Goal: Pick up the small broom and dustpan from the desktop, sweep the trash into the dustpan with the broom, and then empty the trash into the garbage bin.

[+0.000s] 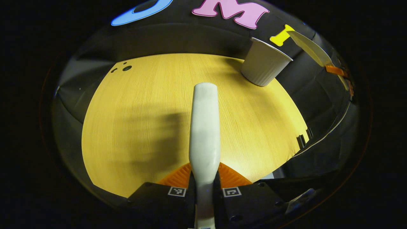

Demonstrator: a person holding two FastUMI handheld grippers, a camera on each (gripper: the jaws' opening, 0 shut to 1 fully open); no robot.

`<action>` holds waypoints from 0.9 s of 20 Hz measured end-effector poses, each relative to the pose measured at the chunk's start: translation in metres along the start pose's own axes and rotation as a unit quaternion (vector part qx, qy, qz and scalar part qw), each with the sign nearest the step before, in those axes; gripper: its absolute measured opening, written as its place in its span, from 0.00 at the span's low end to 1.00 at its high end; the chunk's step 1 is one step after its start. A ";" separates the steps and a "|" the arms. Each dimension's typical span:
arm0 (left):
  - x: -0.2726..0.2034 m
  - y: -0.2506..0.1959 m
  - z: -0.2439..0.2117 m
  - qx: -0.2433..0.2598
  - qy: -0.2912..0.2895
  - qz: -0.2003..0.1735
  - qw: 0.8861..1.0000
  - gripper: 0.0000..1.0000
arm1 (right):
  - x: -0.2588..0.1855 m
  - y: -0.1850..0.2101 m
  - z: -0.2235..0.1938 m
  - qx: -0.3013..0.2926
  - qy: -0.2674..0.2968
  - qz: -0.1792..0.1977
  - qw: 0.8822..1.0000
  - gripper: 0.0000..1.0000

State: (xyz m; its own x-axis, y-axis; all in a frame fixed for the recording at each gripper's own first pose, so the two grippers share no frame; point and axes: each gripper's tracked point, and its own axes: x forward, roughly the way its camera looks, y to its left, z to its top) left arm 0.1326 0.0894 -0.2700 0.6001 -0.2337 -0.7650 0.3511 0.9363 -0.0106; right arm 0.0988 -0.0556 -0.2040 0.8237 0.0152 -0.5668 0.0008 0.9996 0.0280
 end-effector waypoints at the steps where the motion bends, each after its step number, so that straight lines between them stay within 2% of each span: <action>1: 0.000 -0.001 -0.001 -0.002 -0.001 -0.001 1.000 0.27 | 0.001 0.000 0.001 0.008 0.001 -0.005 1.000 0.39; 3: -0.001 -0.003 -0.006 -0.013 -0.003 0.000 1.000 0.27 | 0.001 -0.001 0.001 0.028 0.008 -0.018 0.999 0.39; 4: -0.002 -0.006 -0.008 -0.021 -0.004 -0.002 1.000 0.27 | 0.002 -0.004 0.001 0.032 0.013 -0.031 0.999 0.35; 5: -0.002 -0.007 -0.009 -0.029 -0.008 -0.003 1.000 0.27 | 0.002 -0.009 0.001 0.033 0.016 -0.045 0.998 0.39; 6: -0.002 -0.009 -0.008 -0.038 -0.011 -0.004 0.999 0.26 | 0.004 -0.013 0.002 0.033 0.021 -0.057 0.998 0.39; 7: -0.003 -0.011 -0.009 -0.047 -0.016 -0.007 0.999 0.25 | 0.005 -0.016 -0.001 0.034 0.027 -0.070 0.997 0.35; 8: -0.004 -0.012 -0.009 -0.053 -0.019 -0.009 0.998 0.27 | 0.005 -0.018 -0.001 0.038 0.031 -0.080 0.996 0.39; 11: -0.007 -0.004 -0.012 -0.065 -0.027 -0.002 0.998 0.29 | 0.005 -0.021 -0.001 0.052 0.035 -0.105 0.993 0.39; 16: -0.013 0.014 -0.020 -0.099 -0.036 0.003 0.994 0.28 | 0.002 -0.027 -0.006 0.003 0.054 -0.170 0.984 0.39; 17: -0.013 0.016 -0.022 -0.108 -0.037 0.002 0.993 0.27 | 0.002 -0.031 -0.008 -0.014 0.063 -0.184 0.981 0.43; 18: -0.013 0.019 -0.024 -0.117 -0.037 0.002 0.992 0.26 | 0.003 -0.034 -0.011 -0.032 0.071 -0.196 0.978 0.39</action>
State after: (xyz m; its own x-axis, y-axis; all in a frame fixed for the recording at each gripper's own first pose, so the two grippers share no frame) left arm 0.1145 0.1162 -0.2754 0.6552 -0.2411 -0.7159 0.1773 0.9703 -0.1646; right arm 0.0952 -0.0890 -0.2162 0.6805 -0.3699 -0.6326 0.2603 0.9290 -0.2631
